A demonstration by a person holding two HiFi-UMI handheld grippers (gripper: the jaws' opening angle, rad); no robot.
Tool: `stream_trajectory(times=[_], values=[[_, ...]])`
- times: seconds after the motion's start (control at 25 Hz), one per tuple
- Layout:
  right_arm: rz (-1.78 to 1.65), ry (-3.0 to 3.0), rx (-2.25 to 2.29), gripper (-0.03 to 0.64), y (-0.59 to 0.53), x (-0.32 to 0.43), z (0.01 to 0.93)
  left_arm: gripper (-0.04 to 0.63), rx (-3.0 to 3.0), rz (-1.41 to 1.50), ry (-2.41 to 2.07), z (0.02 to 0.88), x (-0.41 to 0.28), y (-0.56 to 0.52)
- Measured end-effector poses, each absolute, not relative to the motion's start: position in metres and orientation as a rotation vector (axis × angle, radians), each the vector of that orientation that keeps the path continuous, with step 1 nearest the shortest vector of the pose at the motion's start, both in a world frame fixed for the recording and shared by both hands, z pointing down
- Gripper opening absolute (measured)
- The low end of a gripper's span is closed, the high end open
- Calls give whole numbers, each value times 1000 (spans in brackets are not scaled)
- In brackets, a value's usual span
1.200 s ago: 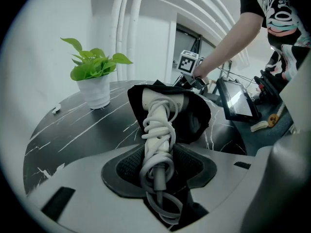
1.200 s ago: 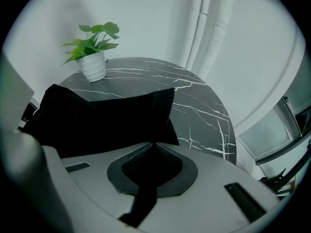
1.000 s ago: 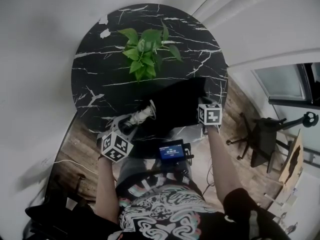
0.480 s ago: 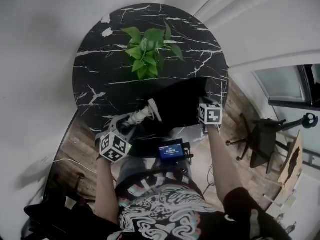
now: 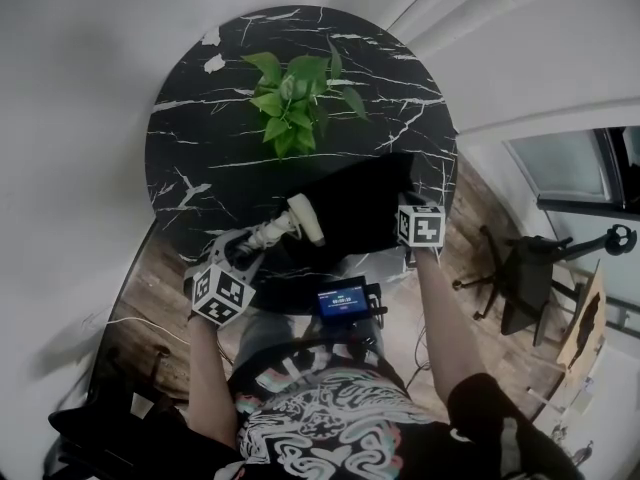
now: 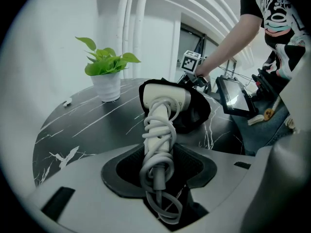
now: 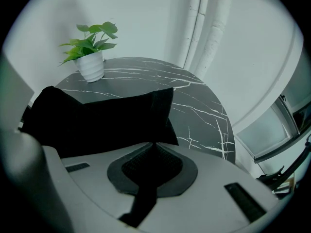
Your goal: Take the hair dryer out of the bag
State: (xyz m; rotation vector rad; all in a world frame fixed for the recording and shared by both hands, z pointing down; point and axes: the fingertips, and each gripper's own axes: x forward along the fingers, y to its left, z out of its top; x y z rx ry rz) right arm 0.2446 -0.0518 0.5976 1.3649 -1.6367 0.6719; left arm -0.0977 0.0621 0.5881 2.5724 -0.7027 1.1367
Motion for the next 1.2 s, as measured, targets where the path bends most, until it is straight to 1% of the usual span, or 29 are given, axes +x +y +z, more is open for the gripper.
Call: stream_trajectory(times=[0.44, 1.2], values=[[673, -1637, 1370, 21, -52, 245, 598, 192, 2531, 1146, -738, 589, -119, 65], [665, -1629, 1391, 21, -52, 245, 597, 193, 2510, 1116, -708, 590, -118, 66]])
